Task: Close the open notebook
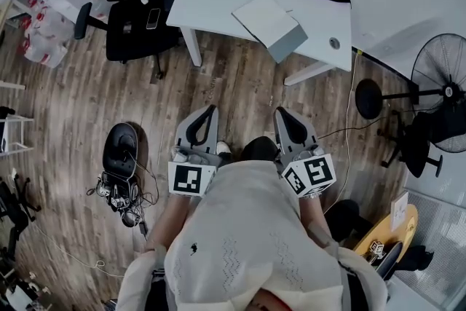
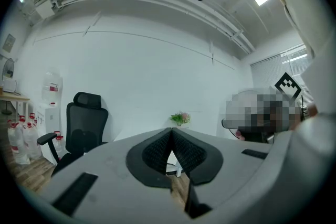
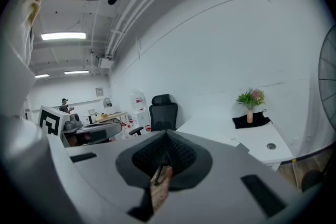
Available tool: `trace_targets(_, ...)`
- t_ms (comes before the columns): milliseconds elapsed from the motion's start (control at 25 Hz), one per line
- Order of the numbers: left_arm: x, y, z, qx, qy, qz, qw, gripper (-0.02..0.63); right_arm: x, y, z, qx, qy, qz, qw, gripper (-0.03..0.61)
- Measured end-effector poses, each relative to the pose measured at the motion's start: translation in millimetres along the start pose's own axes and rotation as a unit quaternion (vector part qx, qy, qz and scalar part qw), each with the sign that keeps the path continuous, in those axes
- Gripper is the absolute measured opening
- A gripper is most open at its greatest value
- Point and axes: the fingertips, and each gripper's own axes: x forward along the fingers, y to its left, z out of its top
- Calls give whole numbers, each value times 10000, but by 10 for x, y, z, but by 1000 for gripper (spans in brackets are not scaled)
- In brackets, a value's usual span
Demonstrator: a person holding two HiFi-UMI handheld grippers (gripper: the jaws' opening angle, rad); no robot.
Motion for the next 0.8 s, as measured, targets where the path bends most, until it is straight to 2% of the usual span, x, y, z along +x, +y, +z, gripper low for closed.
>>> trace_targets(400, 9, 136, -33, -14, 69, 224, 9997, 12, 223, 20, 40, -88, 64, 179, 9998, 2)
trace_targets(800, 331, 217, -15, 93, 128, 373, 9992, 12, 519, -196, 76, -9, 118, 427, 9990, 2)
